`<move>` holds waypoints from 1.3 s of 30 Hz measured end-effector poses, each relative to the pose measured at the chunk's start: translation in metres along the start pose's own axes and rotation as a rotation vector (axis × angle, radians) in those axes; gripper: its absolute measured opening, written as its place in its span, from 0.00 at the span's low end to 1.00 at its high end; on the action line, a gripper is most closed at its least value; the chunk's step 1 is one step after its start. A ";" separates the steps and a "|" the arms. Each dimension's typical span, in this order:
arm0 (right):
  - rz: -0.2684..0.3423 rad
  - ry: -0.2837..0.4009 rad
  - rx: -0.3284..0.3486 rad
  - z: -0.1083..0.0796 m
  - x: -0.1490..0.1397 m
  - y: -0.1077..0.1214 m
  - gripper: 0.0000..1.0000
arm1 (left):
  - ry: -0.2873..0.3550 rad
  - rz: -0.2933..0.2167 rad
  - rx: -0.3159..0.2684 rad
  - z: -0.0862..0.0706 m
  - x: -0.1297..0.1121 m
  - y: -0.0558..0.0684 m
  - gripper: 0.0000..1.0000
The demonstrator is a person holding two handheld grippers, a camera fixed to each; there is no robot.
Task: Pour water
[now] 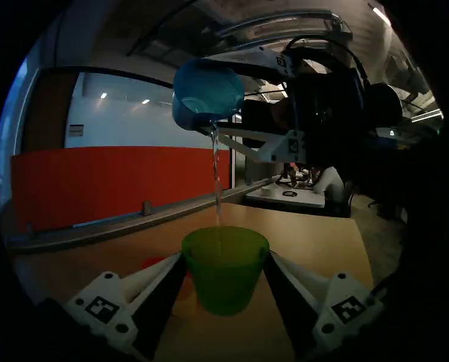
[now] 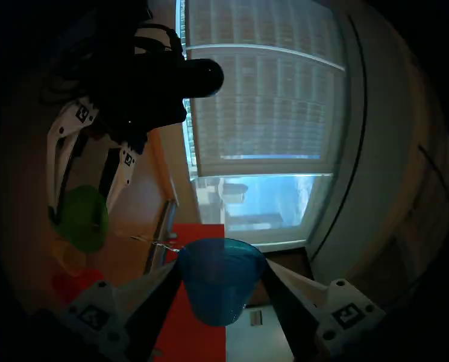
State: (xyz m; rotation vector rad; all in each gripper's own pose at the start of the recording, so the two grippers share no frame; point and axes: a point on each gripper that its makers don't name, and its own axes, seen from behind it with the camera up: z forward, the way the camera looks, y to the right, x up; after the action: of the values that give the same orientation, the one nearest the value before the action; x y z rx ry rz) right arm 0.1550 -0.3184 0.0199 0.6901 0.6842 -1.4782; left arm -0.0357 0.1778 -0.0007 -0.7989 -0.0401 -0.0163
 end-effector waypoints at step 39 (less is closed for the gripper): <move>-0.156 -0.001 -0.015 0.004 0.012 0.002 0.92 | 0.020 -0.017 0.010 0.001 0.006 -0.005 0.86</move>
State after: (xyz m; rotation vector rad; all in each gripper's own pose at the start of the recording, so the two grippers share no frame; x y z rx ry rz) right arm 0.1571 -0.3290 0.0136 0.6364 0.7616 -1.6145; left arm -0.0301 0.1747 0.0041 -0.7884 -0.0284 -0.0404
